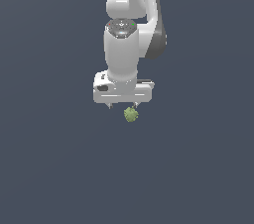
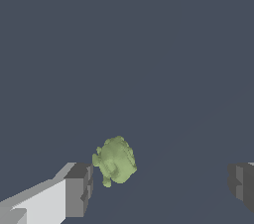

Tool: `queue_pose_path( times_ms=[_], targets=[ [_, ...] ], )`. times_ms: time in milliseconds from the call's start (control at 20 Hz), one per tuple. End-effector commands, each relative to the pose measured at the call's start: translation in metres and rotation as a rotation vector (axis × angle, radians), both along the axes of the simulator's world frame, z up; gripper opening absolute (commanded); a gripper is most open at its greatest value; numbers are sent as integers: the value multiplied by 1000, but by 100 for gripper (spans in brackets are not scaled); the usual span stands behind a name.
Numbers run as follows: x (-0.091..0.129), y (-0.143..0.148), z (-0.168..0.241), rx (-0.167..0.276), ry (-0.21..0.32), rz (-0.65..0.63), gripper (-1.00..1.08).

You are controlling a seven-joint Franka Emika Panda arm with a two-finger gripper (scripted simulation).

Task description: Pick up the object and move it to a goal position.

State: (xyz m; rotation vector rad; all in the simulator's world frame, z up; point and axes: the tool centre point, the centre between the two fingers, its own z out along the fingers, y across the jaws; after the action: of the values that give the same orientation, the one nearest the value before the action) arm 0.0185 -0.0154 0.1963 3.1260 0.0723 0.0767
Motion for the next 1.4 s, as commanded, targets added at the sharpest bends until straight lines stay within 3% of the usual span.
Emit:
queue_pose_path(
  times_ms=[0,500,950,1350],
  targets=[
    [0,0,0,0,0,0,100],
    [2,-23,8,-12,2,1,100],
    [0,-19,2,-12,5,25,100],
    [-13,-5,-29,-13,20,152,100]
  ],
)
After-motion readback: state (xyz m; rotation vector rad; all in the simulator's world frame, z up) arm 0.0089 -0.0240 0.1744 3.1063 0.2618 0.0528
